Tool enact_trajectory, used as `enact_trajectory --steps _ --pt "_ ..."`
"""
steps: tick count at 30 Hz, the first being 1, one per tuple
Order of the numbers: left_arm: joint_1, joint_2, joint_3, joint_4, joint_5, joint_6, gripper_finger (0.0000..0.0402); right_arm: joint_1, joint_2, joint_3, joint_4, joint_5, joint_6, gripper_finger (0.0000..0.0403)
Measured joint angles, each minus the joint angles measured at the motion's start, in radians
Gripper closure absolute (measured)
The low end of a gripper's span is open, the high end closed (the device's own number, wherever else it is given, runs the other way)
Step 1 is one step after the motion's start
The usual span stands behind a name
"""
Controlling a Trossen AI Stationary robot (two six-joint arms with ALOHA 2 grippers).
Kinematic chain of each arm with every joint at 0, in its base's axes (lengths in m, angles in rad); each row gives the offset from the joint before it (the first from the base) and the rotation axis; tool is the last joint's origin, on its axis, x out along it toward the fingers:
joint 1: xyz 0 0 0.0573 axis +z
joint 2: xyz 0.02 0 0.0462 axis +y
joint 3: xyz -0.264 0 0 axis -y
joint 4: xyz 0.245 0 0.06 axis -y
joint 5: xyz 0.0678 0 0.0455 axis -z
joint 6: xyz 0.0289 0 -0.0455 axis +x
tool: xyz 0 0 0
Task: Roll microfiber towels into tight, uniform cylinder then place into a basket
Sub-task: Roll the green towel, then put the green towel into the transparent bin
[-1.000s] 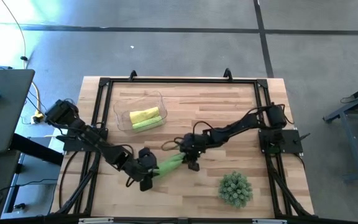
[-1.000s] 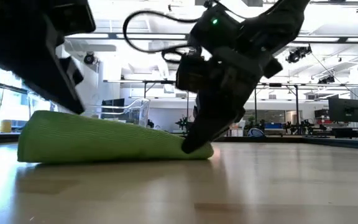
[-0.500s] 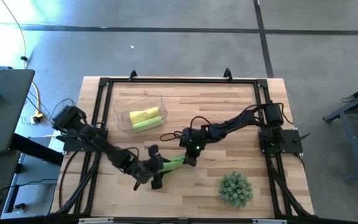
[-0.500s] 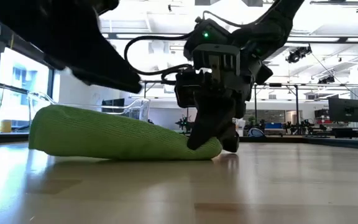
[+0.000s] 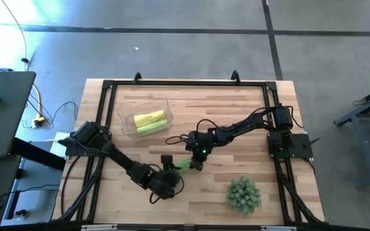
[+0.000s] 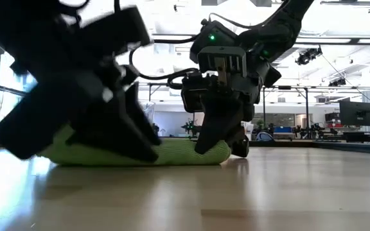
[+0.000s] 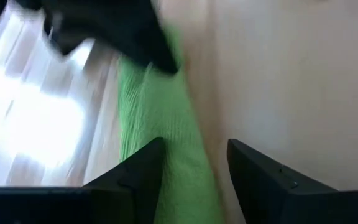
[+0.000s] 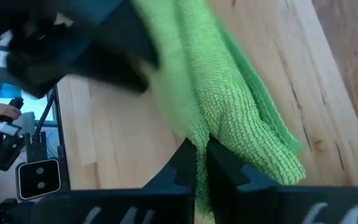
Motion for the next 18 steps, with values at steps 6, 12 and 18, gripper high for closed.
enact_trajectory --steps 6,12,18 --pt "0.030 0.001 0.008 -0.110 0.015 -0.157 0.0244 -0.001 0.000 0.000 0.007 0.002 0.001 0.0398" --pt "0.091 -0.004 0.011 -0.158 0.135 -0.316 0.0245 0.002 -0.004 0.000 0.015 -0.016 -0.089 0.0368" --pt "0.132 -0.008 0.012 -0.187 0.202 -0.361 0.0251 -0.004 -0.080 -0.003 -0.062 -0.065 -0.190 0.0286"
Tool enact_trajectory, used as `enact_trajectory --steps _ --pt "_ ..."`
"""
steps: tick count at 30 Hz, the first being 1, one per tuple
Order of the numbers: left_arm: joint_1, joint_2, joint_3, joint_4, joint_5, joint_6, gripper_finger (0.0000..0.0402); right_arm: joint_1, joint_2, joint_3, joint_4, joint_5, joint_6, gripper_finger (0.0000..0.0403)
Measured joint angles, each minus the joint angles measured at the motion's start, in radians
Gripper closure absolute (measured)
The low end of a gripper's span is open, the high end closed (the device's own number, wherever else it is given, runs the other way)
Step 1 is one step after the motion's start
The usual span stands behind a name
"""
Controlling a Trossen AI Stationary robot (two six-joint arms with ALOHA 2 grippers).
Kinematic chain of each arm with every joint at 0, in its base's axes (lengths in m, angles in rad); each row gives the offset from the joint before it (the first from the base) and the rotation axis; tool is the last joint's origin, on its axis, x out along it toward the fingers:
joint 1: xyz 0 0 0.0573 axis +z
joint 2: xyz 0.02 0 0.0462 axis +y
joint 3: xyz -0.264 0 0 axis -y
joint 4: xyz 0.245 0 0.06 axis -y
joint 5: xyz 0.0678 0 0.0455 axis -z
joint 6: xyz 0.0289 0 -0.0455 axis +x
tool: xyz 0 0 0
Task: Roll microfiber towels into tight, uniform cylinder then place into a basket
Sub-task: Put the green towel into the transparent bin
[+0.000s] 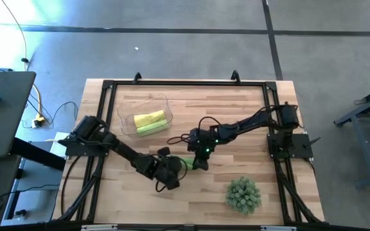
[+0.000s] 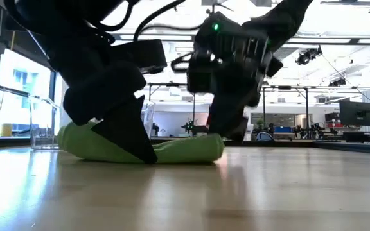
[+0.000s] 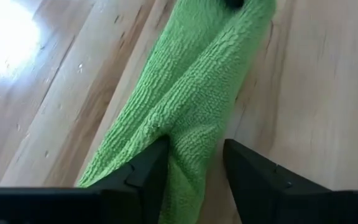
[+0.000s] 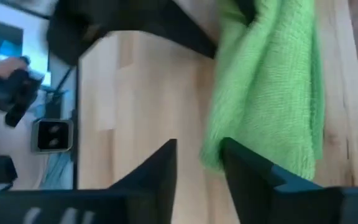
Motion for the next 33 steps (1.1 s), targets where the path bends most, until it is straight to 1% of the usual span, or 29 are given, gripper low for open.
enact_trajectory --steps 3,6,11,16,19,24,28,33 --pt "0.008 0.000 0.000 -0.008 0.006 -0.024 0.0271 -0.009 -0.074 0.000 -0.089 -0.009 -0.065 0.0257" --pt "0.019 -0.002 0.000 -0.015 0.015 -0.027 0.0297 -0.010 -0.156 0.000 -0.185 0.020 -0.148 0.0241" --pt "0.050 -0.007 0.001 -0.028 0.071 -0.028 0.0337 0.027 -0.292 0.000 -0.326 0.093 -0.278 0.0237" --pt "0.074 -0.021 0.002 -0.028 0.133 -0.029 0.0389 0.069 -0.421 0.000 -0.429 0.186 -0.368 0.0248" --pt "0.084 -0.053 -0.004 -0.031 0.186 -0.010 0.0393 0.085 -0.497 0.001 -0.489 0.255 -0.376 0.0258" --pt "0.103 -0.143 -0.017 -0.087 0.239 0.056 0.0398 0.101 -0.610 -0.002 -0.586 0.319 -0.415 0.0269" --pt "0.122 -0.217 -0.014 -0.111 0.238 0.077 0.0399 0.124 -0.680 -0.002 -0.616 0.357 -0.444 0.0274" --pt "0.146 -0.288 -0.014 -0.154 0.220 0.109 0.0400 0.158 -0.749 -0.002 -0.630 0.364 -0.466 0.0275"
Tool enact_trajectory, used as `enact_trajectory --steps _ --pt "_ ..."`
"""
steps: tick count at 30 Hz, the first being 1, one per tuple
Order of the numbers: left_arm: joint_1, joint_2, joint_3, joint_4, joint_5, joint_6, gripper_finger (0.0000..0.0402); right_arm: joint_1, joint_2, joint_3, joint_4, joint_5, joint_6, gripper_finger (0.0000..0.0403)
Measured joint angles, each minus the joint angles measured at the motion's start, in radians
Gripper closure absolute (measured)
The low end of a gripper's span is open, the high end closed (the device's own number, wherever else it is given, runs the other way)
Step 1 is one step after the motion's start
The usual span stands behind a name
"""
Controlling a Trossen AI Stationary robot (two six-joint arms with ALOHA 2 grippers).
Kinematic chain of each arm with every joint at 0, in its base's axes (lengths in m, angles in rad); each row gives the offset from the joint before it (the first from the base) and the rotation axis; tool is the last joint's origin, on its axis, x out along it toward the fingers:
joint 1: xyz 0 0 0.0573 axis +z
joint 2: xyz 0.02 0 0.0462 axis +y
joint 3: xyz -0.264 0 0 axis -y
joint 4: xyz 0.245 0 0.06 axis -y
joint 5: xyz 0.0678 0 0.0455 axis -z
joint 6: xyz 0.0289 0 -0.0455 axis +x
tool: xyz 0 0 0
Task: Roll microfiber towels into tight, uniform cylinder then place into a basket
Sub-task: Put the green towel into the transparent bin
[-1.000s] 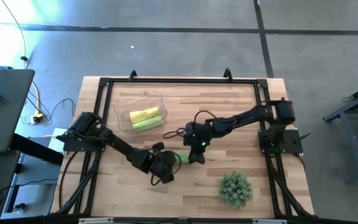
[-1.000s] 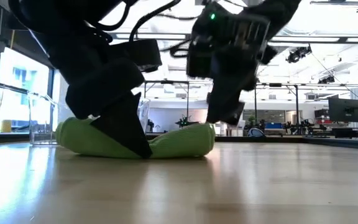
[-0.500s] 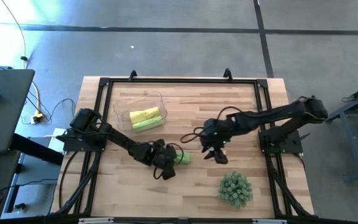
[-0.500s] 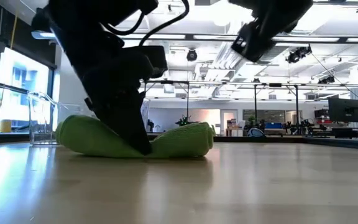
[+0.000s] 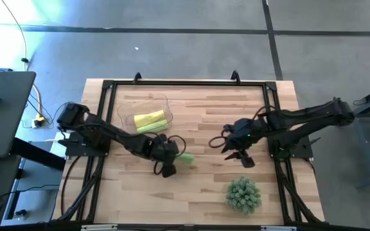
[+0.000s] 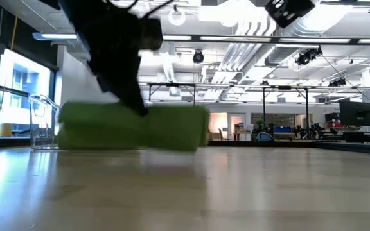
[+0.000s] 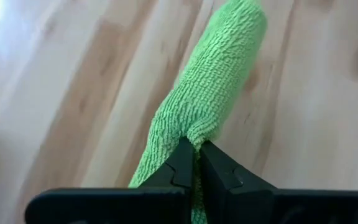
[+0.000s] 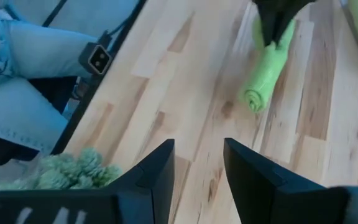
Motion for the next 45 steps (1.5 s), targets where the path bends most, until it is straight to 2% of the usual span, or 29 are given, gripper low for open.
enact_trajectory --steps 6,9,15,20,26,32,39,45 --pt "0.043 -0.112 0.005 -0.047 -0.033 0.035 0.0401 0.025 -0.066 0.000 -0.040 0.083 0.003 0.0275" --pt "0.070 -0.192 0.005 -0.101 -0.096 0.061 0.0401 0.035 -0.085 0.000 -0.048 0.125 0.003 0.0275" --pt "0.153 -0.346 0.006 -0.281 -0.249 0.088 0.0401 0.049 -0.132 -0.017 -0.074 0.135 0.003 0.0275" --pt "0.247 -0.424 0.004 -0.441 -0.335 0.137 0.0401 0.046 -0.251 -0.172 0.021 0.193 0.080 0.0275" --pt "0.367 -0.411 0.006 -0.486 -0.401 0.272 0.0401 0.047 -0.422 -0.390 0.174 0.258 0.150 0.0275" --pt "0.441 -0.355 -0.031 -0.520 -0.355 0.312 0.0401 0.046 -0.547 -0.519 0.210 0.281 0.229 0.0275" --pt "0.453 -0.324 -0.131 -0.416 -0.179 0.337 0.0401 0.046 -0.663 -0.600 0.269 0.337 0.232 0.0275" --pt "0.460 -0.325 -0.201 -0.356 -0.082 0.390 0.0401 0.046 -0.704 -0.646 0.309 0.349 0.234 0.0275"
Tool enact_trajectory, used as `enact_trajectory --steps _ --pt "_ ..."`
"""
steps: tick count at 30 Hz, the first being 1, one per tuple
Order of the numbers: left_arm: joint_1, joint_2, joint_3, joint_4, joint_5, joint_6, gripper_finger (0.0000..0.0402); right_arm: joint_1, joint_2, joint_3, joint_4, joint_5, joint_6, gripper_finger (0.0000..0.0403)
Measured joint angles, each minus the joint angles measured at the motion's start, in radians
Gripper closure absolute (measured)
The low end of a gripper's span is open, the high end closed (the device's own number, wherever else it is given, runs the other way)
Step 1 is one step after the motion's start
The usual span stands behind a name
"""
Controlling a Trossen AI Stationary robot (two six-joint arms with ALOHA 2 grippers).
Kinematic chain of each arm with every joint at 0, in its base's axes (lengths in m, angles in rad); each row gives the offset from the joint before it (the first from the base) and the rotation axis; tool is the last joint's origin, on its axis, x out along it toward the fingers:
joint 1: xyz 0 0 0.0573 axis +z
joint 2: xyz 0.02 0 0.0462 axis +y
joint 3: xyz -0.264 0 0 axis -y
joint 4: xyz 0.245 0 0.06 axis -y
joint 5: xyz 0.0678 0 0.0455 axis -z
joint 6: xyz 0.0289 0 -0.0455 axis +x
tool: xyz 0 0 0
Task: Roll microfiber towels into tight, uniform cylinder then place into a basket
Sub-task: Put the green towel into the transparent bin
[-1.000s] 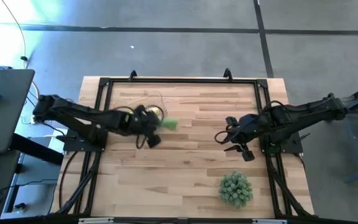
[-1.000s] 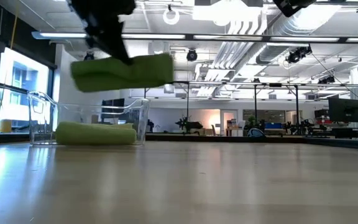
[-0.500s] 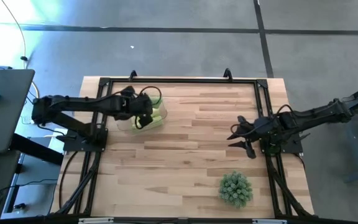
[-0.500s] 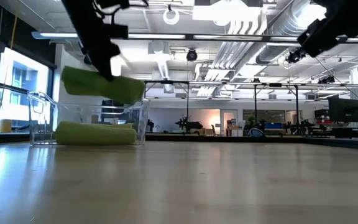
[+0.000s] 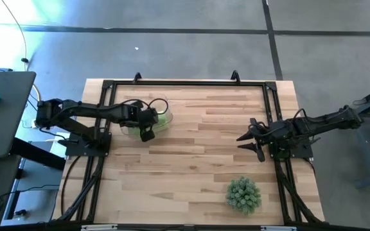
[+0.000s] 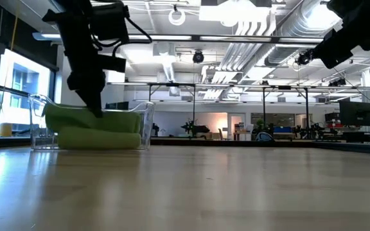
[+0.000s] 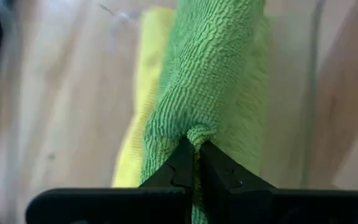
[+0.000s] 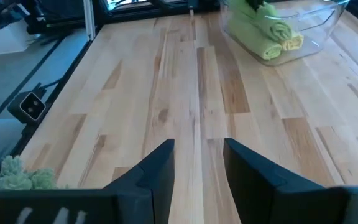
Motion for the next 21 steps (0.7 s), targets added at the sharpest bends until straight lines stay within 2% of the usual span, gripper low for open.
enact_trajectory --steps 3,8,11,16,21 --pt "0.013 0.000 -0.019 0.014 0.064 0.025 0.0401 0.000 -0.001 -0.016 0.005 0.000 0.005 0.0275" --pt "0.040 0.000 -0.020 0.018 0.074 0.036 0.0396 0.000 -0.001 -0.026 0.006 0.000 0.042 0.0275" --pt "0.057 0.000 -0.020 0.018 0.124 0.042 0.0383 0.000 -0.001 -0.026 0.005 0.000 0.057 0.0275" --pt "0.067 0.000 -0.020 0.015 0.152 0.032 0.0338 0.000 -0.001 -0.026 0.003 0.009 0.075 0.0272" --pt "0.066 0.000 -0.008 -0.028 0.151 0.009 0.0277 0.000 -0.001 -0.026 -0.010 0.087 0.099 0.0265"
